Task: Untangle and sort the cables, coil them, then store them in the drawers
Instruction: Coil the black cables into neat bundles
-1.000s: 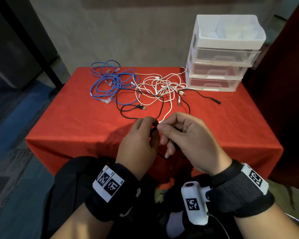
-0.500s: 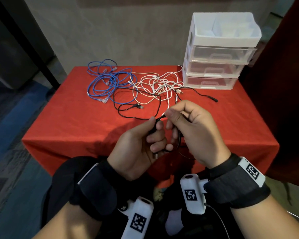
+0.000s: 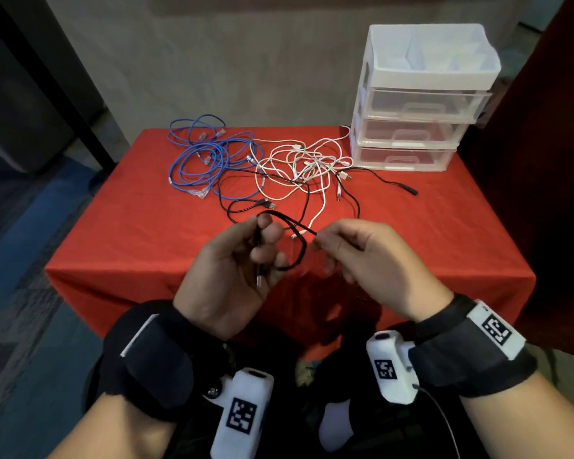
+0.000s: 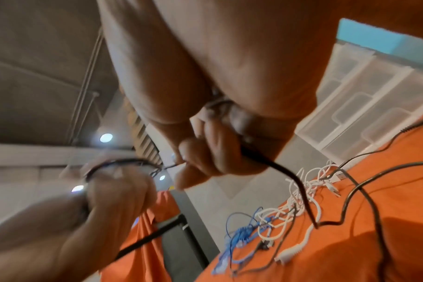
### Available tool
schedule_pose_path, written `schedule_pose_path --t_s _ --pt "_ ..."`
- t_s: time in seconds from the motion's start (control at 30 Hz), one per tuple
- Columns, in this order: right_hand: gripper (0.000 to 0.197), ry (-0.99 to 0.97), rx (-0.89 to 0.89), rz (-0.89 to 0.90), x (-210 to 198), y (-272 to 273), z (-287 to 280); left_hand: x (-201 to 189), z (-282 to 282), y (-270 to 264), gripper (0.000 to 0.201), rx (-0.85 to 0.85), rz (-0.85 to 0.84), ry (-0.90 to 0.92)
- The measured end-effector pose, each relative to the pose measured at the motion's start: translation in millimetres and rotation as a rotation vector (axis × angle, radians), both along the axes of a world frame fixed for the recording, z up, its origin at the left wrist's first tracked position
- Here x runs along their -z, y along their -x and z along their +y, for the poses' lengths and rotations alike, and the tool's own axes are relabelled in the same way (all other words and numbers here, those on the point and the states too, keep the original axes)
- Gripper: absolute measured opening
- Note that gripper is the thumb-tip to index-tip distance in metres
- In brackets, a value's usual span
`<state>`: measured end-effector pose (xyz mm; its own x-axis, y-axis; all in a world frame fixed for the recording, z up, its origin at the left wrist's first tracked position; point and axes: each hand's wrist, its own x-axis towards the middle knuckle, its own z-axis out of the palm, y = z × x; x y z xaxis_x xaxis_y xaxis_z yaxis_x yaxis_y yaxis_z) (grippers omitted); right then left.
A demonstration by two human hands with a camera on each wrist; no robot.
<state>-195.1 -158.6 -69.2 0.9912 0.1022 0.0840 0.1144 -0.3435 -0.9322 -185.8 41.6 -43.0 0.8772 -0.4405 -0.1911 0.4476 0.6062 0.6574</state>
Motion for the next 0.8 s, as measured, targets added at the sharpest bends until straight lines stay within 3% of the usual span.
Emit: schedule_pose_path --t_s 0.17,0.27,0.37,0.43,0.57,0.63,0.7,0.8 --pt "0.011 0.341 -0.222 -0.046 21 20 18 -3 2 -14 0.025 -0.160 -0.108 0.102" --pt "0.011 0.445 -0.356 -0.069 19 31 18 -1 11 -24 0.022 -0.216 -0.151 0.072" --pt "0.011 0.452 -0.382 -0.111 4 32 11 1 11 -22 0.010 -0.297 -0.262 -0.259" --pt "0.011 0.473 -0.355 -0.169 -7 29 5 6 5 -16 0.014 -0.299 -0.401 -0.512" --pt "0.006 0.417 -0.210 -0.313 -29 21 2 15 0 0 0.028 -0.091 -0.773 -0.992" --pt "0.015 0.325 -0.060 -0.370 -37 13 -2 13 -3 6 0.030 0.028 -0.738 -0.979" --pt "0.024 0.193 0.034 -0.348 -43 3 -10 9 -5 10 0.032 0.087 -0.668 -0.830" --pt "0.020 0.066 0.062 -0.283 -48 -5 -18 4 -4 12 0.030 0.117 -0.530 -0.618"
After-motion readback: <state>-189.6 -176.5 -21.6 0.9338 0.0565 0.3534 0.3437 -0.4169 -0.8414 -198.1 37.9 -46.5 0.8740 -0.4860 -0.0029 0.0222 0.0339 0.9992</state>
